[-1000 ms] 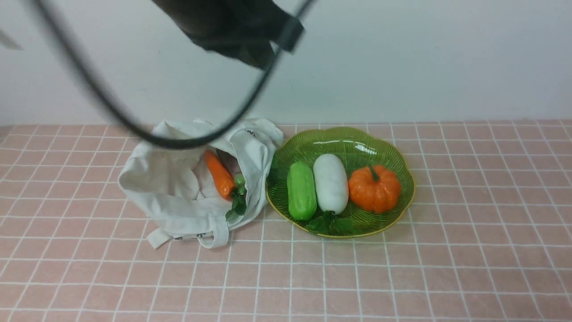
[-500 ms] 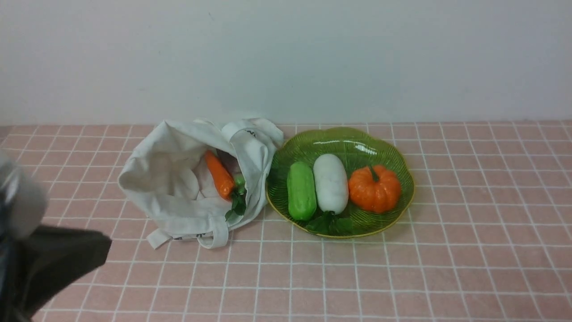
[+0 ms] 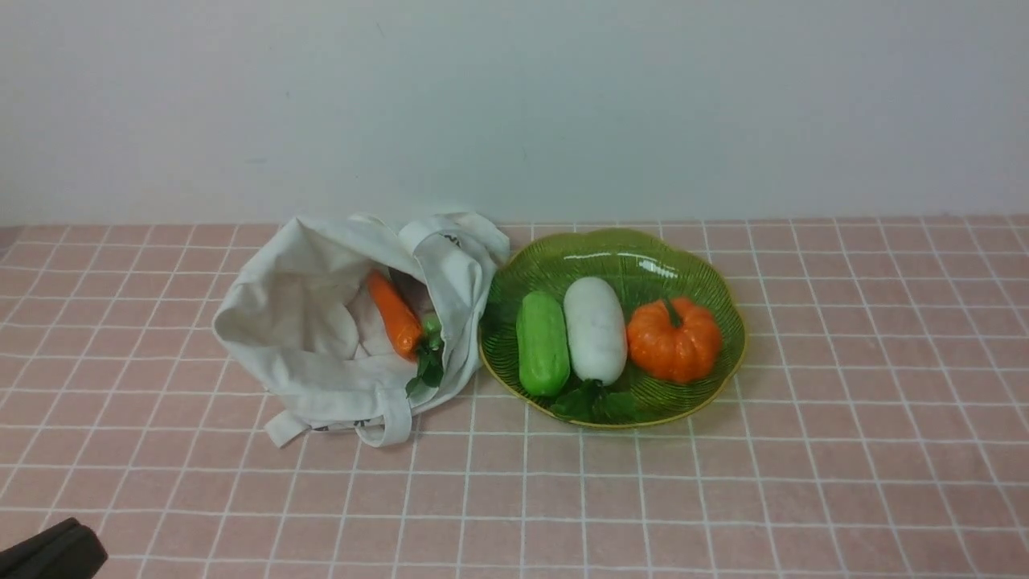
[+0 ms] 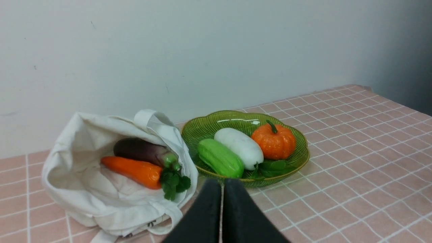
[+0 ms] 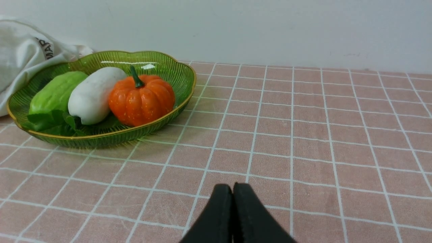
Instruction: Take vegetables from bag on pink coffee tablecloth place on plate.
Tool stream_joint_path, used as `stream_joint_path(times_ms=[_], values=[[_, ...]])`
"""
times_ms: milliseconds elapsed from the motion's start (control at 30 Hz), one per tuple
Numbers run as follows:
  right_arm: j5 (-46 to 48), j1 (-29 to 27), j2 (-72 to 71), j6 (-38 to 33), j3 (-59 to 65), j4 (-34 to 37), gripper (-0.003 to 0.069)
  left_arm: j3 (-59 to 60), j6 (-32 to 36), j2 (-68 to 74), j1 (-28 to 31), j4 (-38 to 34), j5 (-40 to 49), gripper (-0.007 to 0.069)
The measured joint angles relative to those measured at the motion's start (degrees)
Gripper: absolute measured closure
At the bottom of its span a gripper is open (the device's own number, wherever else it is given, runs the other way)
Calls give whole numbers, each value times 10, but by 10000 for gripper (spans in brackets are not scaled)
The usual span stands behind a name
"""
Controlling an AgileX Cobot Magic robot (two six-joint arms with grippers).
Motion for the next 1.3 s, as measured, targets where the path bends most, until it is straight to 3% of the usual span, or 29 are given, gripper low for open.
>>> stream_joint_path(times_ms=[400,900,1300], values=[[0,0,0,0,0,0,673,31,9,0,12,20,17,629],[0,0,0,0,0,0,673,121,38,0,252,30,-1,629],[0,0,0,4,0,0,673,149,52,-5,261,30,-6,629]])
